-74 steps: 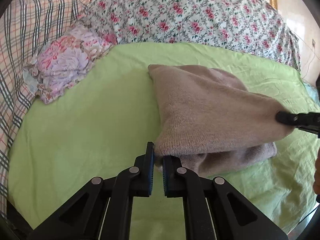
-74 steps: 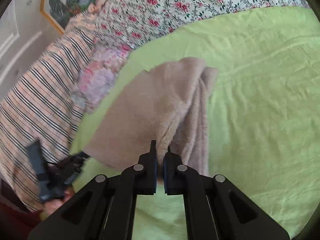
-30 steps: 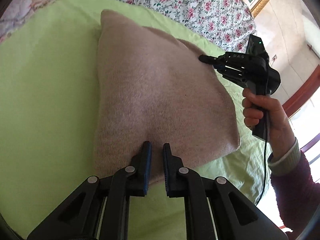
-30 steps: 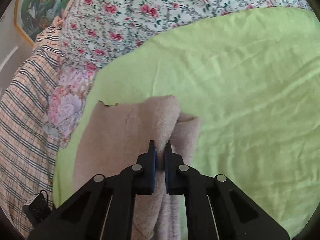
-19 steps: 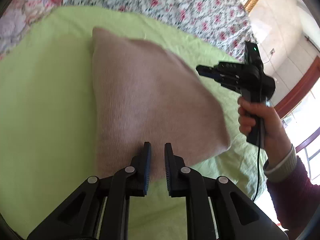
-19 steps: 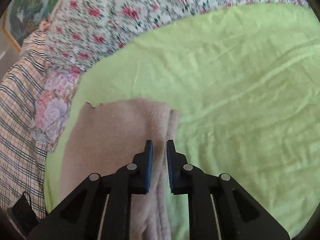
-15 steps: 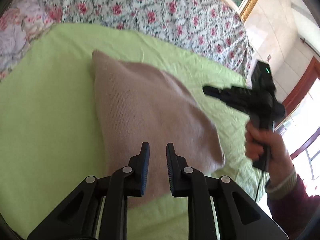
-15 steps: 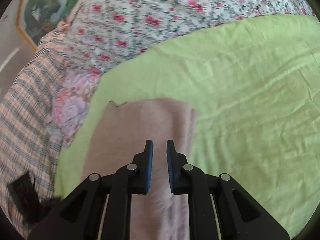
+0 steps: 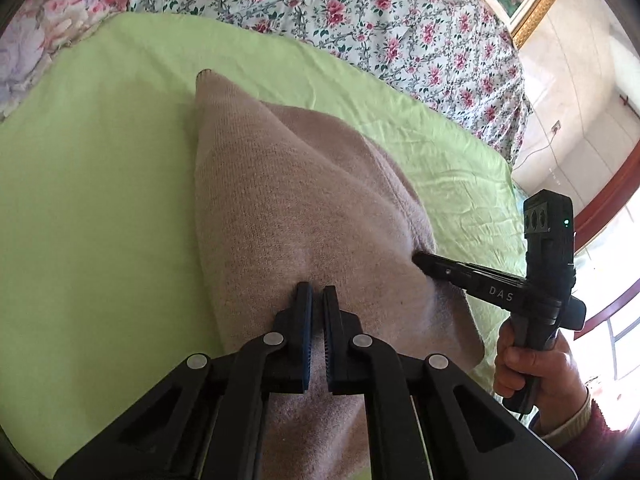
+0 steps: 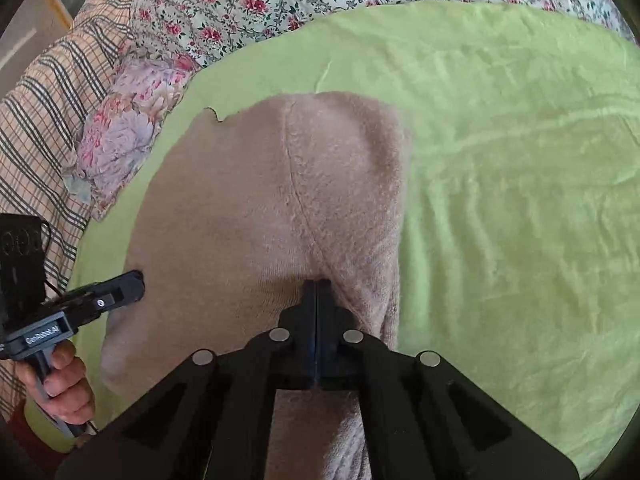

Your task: Fold small clothes

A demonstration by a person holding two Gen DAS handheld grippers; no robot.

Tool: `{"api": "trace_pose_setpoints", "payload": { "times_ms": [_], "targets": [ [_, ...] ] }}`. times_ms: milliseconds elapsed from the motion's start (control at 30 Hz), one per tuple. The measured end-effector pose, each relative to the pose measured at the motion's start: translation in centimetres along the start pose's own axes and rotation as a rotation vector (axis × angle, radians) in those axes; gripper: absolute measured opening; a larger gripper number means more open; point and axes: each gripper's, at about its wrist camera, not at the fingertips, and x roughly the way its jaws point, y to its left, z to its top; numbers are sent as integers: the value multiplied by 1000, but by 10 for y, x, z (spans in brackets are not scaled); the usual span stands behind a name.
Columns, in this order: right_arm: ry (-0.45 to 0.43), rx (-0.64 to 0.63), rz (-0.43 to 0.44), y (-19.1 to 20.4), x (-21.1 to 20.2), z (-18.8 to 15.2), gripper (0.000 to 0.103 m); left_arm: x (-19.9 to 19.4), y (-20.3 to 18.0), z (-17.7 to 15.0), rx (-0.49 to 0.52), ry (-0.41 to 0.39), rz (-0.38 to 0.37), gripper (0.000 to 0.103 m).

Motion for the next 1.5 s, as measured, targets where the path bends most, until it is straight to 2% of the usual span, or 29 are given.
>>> {"api": "trace_pose_setpoints", "payload": {
  "times_ms": [133,233,300,400,467,500,600,700,967,1000,1133,1167,1200,1267,1400,1500],
  "targets": [
    [-16,19,30,4,-23,-12,4,-21,-7,-16,22,-14,7,5],
    [-22,-27,74,21,-49,-31,4,-40,-13,-37,61,-15,13,7],
    [9,-63,101,27,-53,-50,5,-43,-15,-55,79,6,10,7],
    [83,-99,-11,19,-39,-75,5,-31,-8,-80,71,68,47,7],
    [58,-48,20,3,-42,-82,4,-30,-2,-90,31,65,24,7],
    [54,-18,26,-3,-44,-83,1,-31,0,-91,10,58,15,7],
    [49,-11,11,-5,-48,-84,0,-32,-1,-92,-13,52,24,7],
    [46,-33,-16,2,-51,-86,0,-31,-6,-93,-5,41,56,7],
    [48,4,-14,3,-57,-90,1,-34,-12,-96,3,54,101,8],
    [48,15,-6,3,-61,-89,5,-35,-12,-97,11,60,105,9],
    [16,23,-36,3,-78,-82,7,-54,-18,-98,53,51,121,20],
    [0,30,-35,2,-84,-78,13,-60,-18,-96,56,40,119,25],
    [-17,42,-30,0,-89,-74,25,-65,-17,-94,54,30,121,28],
    [-51,58,-32,-3,-98,-67,43,-73,-14,-87,34,7,130,36],
    [-73,61,-37,-3,-101,-57,45,-81,-3,-71,-12,-16,134,37],
    [-73,65,-36,-4,-96,-49,45,-82,0,-65,-23,-20,154,46]
  ]
}}
